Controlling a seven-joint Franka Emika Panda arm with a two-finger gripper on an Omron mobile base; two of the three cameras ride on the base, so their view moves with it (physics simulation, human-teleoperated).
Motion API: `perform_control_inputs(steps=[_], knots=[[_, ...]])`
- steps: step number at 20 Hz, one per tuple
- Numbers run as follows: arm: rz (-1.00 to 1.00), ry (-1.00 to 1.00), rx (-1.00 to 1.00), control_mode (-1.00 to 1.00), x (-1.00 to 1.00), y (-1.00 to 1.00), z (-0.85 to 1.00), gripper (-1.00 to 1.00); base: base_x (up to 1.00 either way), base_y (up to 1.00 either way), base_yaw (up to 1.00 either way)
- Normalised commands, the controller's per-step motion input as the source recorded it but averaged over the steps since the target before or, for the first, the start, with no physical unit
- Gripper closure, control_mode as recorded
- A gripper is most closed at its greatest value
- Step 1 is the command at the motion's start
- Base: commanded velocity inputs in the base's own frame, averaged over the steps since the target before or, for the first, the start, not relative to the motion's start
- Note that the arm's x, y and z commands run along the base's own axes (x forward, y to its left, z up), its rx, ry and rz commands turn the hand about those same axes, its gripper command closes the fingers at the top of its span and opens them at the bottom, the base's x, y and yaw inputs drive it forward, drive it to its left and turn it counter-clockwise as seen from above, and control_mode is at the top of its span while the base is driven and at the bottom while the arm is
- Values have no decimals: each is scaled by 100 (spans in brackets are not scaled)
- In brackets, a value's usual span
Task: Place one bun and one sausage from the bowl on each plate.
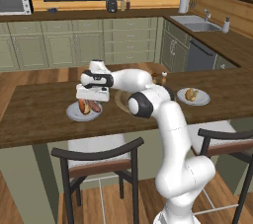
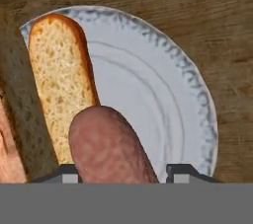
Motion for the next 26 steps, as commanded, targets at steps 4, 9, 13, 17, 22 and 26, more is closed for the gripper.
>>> perform_control_inputs(steps=[4,9,13,17,22,26], knots=[[-1,-19,5,-100,0,-24,41,-100,0,0,0],[1,-42,1,-100,-80,-74,70,-100,0,0,0],[1,-55,-3,-100,-100,-100,68,-100,0,0,0],[0,-47,-4,-100,-100,-100,67,-100,0,0,0],[-5,-2,-1,-100,-98,-100,32,-100,0,0,0],[-5,58,0,-100,-10,-92,4,-100,0,0,0]])
